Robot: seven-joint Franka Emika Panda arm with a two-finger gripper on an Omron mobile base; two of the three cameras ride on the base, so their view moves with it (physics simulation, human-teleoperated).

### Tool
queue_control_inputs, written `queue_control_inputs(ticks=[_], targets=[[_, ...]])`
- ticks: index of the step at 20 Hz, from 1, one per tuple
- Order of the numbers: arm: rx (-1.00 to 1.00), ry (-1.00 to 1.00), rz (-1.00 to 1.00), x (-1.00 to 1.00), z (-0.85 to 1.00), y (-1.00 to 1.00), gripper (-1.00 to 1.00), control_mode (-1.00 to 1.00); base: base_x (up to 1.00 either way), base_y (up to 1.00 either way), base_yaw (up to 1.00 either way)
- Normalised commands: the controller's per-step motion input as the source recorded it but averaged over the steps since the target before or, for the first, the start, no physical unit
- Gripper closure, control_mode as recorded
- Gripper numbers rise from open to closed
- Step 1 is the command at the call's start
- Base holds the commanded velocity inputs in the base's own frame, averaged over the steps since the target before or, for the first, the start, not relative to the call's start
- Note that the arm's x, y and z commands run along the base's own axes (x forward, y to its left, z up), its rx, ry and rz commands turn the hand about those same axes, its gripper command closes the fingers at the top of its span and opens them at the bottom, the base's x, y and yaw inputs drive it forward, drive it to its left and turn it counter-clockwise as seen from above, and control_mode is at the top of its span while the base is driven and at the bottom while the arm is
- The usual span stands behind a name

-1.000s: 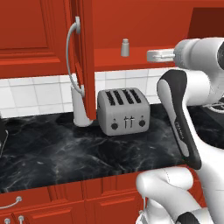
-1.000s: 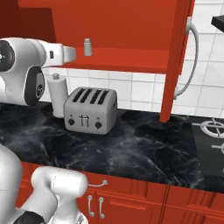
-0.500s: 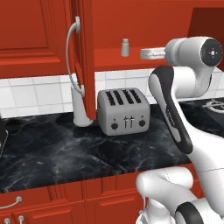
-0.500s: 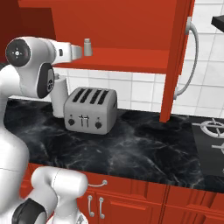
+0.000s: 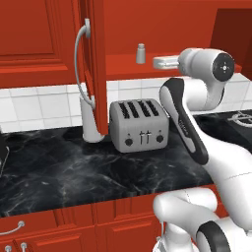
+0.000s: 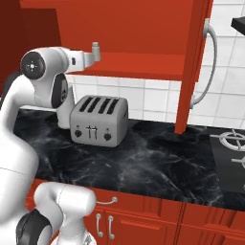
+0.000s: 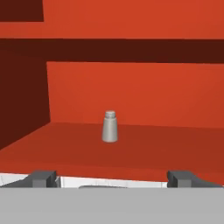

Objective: Retrieve the shaker from the cabinet and place it next the steak on a plate on the dining table.

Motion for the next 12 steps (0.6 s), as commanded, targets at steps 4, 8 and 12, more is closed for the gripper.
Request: queue_control_inputs(ticks=[4,8,12], targets=[[0.0,0.0,0.0,0.31,0.0,0.0,-1.0,-1.0,0.0,0.0,0.0],[0.0,0.0,0.0,0.38,0.0,0.0,-1.0,-1.0,0.0,0.0,0.0],[0.0,0.0,0.0,0.41,0.0,0.0,-1.0,-1.0,0.0,0.0,0.0]])
